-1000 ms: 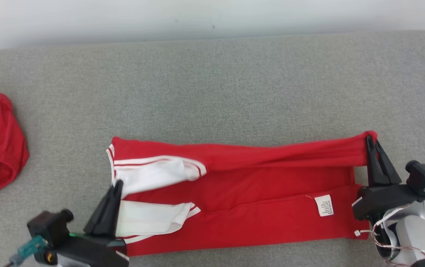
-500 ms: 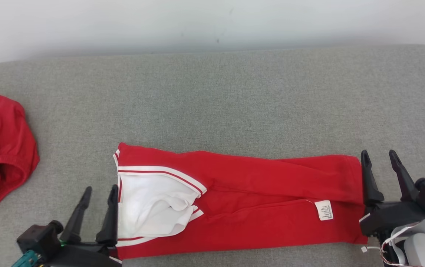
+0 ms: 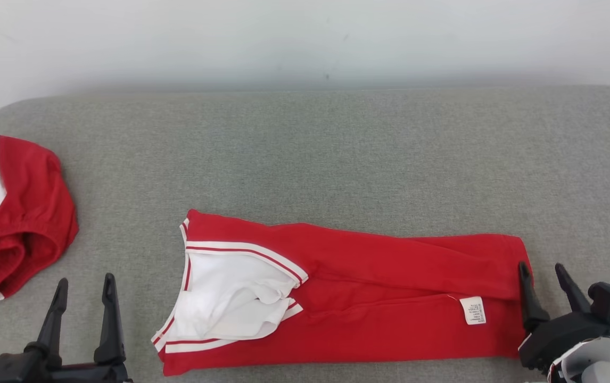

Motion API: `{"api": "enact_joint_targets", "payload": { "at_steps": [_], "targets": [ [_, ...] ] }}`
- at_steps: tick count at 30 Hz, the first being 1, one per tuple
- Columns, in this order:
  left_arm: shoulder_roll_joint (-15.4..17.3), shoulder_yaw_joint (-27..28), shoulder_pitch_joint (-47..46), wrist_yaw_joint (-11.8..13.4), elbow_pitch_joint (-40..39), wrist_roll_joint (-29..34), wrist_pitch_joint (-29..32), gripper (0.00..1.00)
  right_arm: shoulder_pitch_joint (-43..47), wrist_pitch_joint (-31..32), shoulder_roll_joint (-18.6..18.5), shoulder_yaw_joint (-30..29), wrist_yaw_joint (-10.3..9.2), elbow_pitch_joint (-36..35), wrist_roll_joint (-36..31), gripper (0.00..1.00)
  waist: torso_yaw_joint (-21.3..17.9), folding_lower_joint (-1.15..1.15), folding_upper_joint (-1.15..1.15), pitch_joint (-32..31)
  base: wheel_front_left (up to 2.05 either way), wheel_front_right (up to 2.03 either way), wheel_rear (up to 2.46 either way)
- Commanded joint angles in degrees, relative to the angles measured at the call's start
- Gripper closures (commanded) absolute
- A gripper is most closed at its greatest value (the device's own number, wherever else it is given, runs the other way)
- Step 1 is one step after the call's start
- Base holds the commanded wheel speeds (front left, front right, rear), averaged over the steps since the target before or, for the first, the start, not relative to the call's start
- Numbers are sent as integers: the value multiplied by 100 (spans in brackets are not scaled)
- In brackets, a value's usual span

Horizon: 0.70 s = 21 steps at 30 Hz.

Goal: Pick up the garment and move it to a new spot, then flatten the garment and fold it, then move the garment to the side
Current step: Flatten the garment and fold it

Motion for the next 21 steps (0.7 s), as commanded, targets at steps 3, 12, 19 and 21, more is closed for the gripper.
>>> {"api": "enact_joint_targets", "payload": {
  "at_steps": [3,12,19,21],
  "targets": [
    [-141,209,122,-94,28,181,-17,0,7,120,27,-17,7,247,90,0,93,0,1,-40,0,0,0],
    [-361,394,113,-240,179,574,-17,0,-198,250,129,136,7,979,220,0,257,0,1,-73,0,0,0],
    [-415,492,139,-291,259,686,-17,0,-312,194,81,307,7,1241,412,100,264,0,1,-116,0,0,0],
    [-429,491,158,-299,264,753,-17,0,-393,62,-60,243,4,1308,494,100,245,0,1,-116,0,0,0]
  ]
}}
